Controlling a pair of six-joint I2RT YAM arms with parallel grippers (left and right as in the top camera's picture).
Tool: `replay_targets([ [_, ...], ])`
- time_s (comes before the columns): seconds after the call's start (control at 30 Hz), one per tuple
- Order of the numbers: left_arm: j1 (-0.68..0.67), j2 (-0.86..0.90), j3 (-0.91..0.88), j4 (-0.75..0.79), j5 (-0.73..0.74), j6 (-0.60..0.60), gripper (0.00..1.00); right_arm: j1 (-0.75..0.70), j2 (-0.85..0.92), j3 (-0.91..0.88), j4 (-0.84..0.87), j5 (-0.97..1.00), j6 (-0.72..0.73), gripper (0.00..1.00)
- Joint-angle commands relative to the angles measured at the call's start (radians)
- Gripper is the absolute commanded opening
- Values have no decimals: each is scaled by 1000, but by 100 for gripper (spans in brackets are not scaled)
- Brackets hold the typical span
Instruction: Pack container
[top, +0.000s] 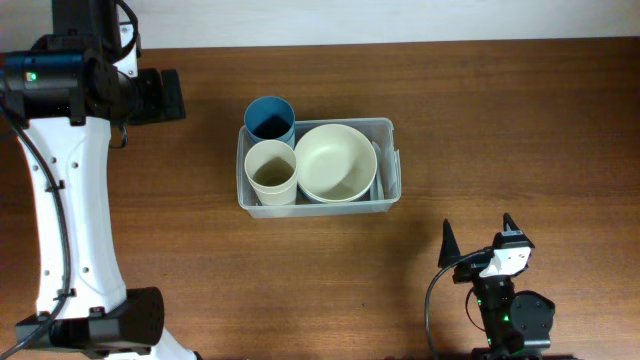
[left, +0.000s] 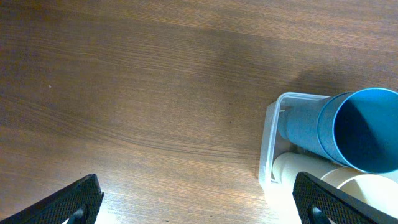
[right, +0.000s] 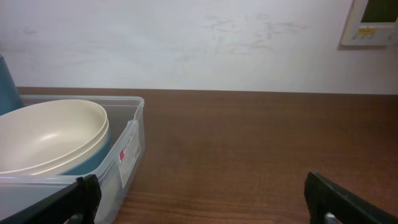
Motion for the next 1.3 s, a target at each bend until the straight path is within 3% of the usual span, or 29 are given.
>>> replay_targets([
  [0.0,4,-2,-1,0,-3,-6,100,5,-10,-5,-8,13,0,99],
  [0.27,4,-9,-1,6,40,-6,100,5,-10,-5,-8,13,0,99],
  [0.6,3,-241,-122,528,261,-6,100,5,-10,-5,-8,13,0,99],
  [0.87,3,-572,-605,1061,306,-6,100,5,-10,-5,-8,13,0,99],
  [1.27,3,-1004,-1439,1474,369,-6,100,5,-10,-5,-8,13,0,99],
])
